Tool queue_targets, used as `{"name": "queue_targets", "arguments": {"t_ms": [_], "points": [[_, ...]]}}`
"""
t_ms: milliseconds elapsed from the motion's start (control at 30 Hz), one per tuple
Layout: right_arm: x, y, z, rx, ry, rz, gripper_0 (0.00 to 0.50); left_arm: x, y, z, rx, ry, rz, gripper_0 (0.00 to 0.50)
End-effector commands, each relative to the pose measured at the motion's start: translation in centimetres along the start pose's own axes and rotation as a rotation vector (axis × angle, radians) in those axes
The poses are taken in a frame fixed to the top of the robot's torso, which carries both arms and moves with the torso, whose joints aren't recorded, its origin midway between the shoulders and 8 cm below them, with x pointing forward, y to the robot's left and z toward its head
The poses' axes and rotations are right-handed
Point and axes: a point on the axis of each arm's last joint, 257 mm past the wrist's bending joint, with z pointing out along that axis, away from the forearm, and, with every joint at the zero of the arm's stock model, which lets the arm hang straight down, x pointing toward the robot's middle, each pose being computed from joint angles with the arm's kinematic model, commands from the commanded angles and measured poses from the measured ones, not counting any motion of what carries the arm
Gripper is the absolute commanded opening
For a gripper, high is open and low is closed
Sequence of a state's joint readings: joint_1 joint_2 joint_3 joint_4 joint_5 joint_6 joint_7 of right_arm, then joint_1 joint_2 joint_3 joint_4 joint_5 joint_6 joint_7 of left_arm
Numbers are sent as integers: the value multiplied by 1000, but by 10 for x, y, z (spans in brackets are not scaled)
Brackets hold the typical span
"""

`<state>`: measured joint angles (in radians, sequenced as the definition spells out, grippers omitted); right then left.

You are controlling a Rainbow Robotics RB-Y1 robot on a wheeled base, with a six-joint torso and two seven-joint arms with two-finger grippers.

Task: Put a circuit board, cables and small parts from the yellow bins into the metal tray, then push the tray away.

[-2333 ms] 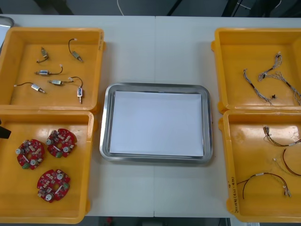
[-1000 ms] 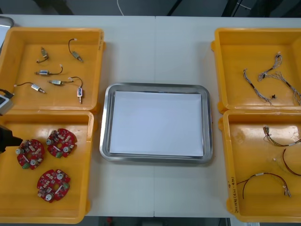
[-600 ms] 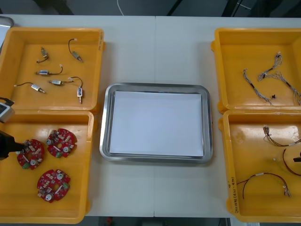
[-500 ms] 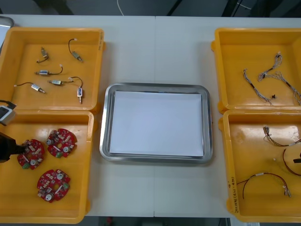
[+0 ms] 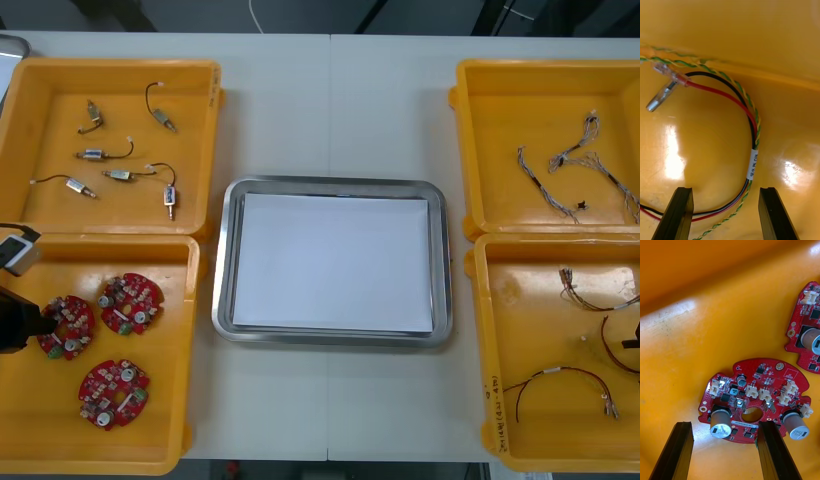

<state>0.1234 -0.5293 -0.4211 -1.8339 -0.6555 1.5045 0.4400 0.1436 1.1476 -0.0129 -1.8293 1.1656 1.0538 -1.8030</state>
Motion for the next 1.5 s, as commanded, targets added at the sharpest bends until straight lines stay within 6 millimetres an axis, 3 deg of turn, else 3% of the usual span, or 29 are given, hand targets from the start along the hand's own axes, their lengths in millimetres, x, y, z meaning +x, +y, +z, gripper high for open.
{"name": "queue_targets", "arguments": {"t_ms": [33,467,1233,1267,1300,1333,1367,1400,1433,1467,1500], "points": [[4,-18,9,32,3,25,500,12,13,1,-37,28,58,500],[6,-31,14,49,1,21,500,12,15,5,-42,31,63,500],[1,-31,16,39,-22,18,500,-7,17,8,-44,-6,62,500],[1,-32,16,41,-23,18,487,-8,17,8,-43,-8,62,500],[2,-32,16,42,-22,17,319,-8,17,8,-43,-8,60,500],[1,-31,16,40,-22,15,192,-9,17,8,-42,-9,60,500],[1,-31,16,40,-22,12,45,-9,17,8,-42,-9,60,450],[2,-31,16,39,-22,11,0,-9,17,8,-42,-9,60,343],[2,-31,16,39,-22,11,0,-10,17,8,-41,-11,58,292],[2,-31,16,38,-23,11,0,-10,17,8,-43,-11,59,197],[2,-30,16,37,-23,11,0,-10,17,8,-43,-11,59,162]]}}
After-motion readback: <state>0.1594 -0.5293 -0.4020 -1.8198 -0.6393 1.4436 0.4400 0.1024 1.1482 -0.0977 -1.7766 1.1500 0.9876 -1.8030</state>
